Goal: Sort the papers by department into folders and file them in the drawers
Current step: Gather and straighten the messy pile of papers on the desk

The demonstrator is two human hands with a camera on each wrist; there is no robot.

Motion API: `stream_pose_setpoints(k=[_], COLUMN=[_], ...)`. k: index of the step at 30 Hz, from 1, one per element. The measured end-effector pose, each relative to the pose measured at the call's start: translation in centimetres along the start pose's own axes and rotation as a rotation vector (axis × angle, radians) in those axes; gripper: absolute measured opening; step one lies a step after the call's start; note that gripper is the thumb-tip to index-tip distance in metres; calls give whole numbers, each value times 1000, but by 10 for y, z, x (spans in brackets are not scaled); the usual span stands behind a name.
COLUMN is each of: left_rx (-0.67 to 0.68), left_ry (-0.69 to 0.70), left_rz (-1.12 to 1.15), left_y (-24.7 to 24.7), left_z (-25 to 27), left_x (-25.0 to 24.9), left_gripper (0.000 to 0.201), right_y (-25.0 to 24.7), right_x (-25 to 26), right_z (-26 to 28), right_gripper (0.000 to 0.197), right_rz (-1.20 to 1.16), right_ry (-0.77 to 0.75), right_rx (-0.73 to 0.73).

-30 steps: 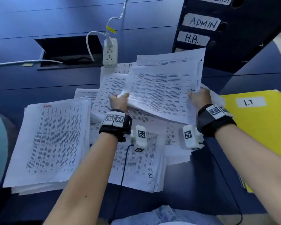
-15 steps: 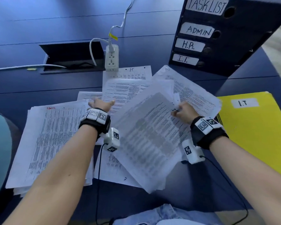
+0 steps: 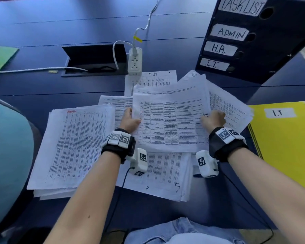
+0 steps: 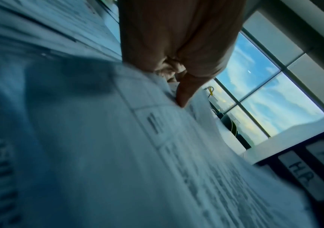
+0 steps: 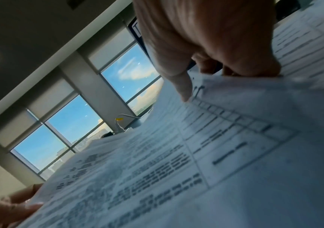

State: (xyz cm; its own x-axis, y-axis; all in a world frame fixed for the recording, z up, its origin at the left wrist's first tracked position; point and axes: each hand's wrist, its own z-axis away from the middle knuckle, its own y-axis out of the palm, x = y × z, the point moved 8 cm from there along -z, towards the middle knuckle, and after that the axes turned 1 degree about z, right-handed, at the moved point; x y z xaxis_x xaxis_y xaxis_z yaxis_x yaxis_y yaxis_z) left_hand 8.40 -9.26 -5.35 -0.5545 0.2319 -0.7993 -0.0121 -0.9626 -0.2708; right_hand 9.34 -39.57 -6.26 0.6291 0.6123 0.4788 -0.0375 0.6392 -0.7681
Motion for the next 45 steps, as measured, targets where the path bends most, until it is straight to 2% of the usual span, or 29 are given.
stream_pose_setpoints(k=[2, 6, 8, 9, 11, 12, 13, 14, 16, 17, 19, 20, 21, 23, 24, 26, 27, 30, 33, 35, 37, 39, 41, 45], left_rx=[-29, -159, -166, -148, -73, -32, -12, -1, 45, 59, 30, -19, -87, -201, -210, -89, -55, -99, -102, -84, -48, -12, 11, -20], left_ry=[9, 11, 21, 26, 39, 53, 48, 32, -24, -64, -139, -157, -148, -64, 20, 230, 335, 599, 749, 744, 692, 645, 607, 582], left_rz=[63, 295, 473, 543, 647, 678, 676, 661, 615, 592, 594, 615, 596, 433, 375, 393, 402, 526, 565, 543, 579, 580, 506, 382], left_y=[-6, -19, -19, -15, 0, 8, 16, 23, 34, 36, 27, 16, -1, -38, -51, -62, -66, -87, -98, -96, -92, -86, -76, -71], left_z=[2, 3, -5, -5, 3, 10, 20, 27, 38, 44, 50, 49, 48, 44, 43, 46, 55, 79, 97, 98, 96, 93, 93, 95], left_x=[1, 10, 16, 18, 14, 10, 7, 8, 16, 21, 35, 40, 43, 37, 25, -9, -29, -77, -101, -97, -86, -75, -67, -60], left_gripper=[40, 43, 47, 48, 54, 58, 60, 58, 48, 41, 30, 31, 40, 73, 88, 103, 95, 48, 32, 32, 43, 52, 43, 15], right_y=[-6, -29, -26, -16, 15, 27, 34, 37, 34, 30, 22, 15, 8, -7, -14, -27, -33, -56, -69, -69, -62, -50, -39, -31], right_x=[-3, -7, -4, 0, 22, 33, 43, 51, 52, 45, 42, 42, 43, 53, 61, 78, 86, 109, 116, 115, 113, 109, 101, 99], right_z=[3, 27, 35, 37, 48, 57, 66, 73, 71, 67, 67, 67, 70, 82, 91, 108, 115, 138, 151, 156, 158, 159, 157, 159], right_gripper=[39, 57, 60, 57, 48, 54, 63, 64, 42, 38, 38, 40, 41, 33, 26, 18, 16, 12, 19, 23, 18, 24, 32, 21], right_rz=[-136, -278, -355, -467, -830, -972, -1043, -1072, -1019, -956, -825, -781, -758, -737, -725, -715, -737, -891, -1005, -1024, -975, -935, -933, -909], right_ry=[9, 44, 37, 21, 3, 20, 18, -2, -44, -42, -91, -139, -186, -308, -372, -471, -509, -606, -632, -635, -657, -648, -614, -587], right_rx=[-53, -283, -288, -211, 132, 289, 377, 397, 273, 203, 163, 150, 148, 166, 184, 205, 206, 169, 105, 81, 89, 102, 102, 64])
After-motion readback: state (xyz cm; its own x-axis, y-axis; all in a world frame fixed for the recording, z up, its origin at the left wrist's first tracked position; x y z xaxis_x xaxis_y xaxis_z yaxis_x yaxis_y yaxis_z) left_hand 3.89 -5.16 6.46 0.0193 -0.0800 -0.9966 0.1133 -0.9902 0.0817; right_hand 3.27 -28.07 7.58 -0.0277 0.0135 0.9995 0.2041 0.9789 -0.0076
